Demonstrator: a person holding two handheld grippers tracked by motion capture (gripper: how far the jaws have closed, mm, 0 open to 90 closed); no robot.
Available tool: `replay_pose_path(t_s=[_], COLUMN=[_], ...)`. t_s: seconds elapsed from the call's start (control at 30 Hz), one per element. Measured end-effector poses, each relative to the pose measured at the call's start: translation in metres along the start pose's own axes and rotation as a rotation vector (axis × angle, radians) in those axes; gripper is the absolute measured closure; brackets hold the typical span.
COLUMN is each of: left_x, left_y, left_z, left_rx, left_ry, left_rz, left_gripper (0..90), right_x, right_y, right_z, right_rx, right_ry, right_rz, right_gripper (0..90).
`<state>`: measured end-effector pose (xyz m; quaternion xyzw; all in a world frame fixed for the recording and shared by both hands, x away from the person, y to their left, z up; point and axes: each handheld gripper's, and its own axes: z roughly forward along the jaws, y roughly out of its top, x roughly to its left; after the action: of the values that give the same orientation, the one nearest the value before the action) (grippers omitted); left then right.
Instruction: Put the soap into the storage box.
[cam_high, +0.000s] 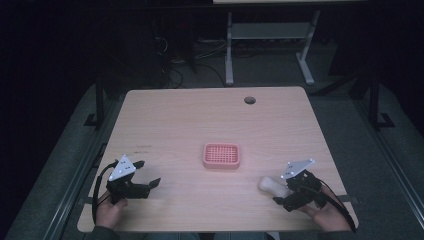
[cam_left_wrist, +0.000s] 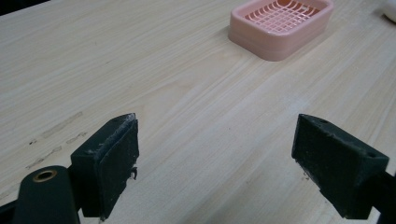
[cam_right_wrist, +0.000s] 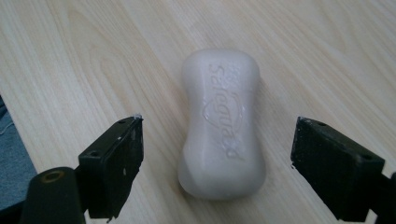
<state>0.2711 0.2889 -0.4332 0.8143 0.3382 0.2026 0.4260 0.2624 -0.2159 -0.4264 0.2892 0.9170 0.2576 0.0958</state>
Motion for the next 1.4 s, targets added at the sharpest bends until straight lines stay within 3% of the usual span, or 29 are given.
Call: replay_pose_path(t_s=[0.2, 0.5, 0.77, 1.4], left_x=[-0.001, -0.001, -0.002, -0.002], left_y=[0.0, 0.001, 0.001, 0.001], left_z=[0.0, 0.002, 0.002, 0.004], left_rx=[0.004, 0.003, 0.005, 0.012], left_ry=[-0.001, -0.004, -0.01, -0.014], left_rz=[0.004, 0.003, 0.005, 0.014], left_gripper=[14.5, 14.5, 14.5, 14.5], right_x=[0.001, -0.002, -0.001, -0.004], right_y=[0.009, 0.017, 0.009, 0.005], right_z=[0.01, 0.024, 0.023, 0.03], right_rx=[0.026, 0.054, 0.039, 0.05], right_ry=[-0.005, -0.001, -0.019, -0.006], right_rz=[-0.019, -0.004, 0.034, 0.014], right_gripper=[21.3, 30.0, 38.1, 45.4])
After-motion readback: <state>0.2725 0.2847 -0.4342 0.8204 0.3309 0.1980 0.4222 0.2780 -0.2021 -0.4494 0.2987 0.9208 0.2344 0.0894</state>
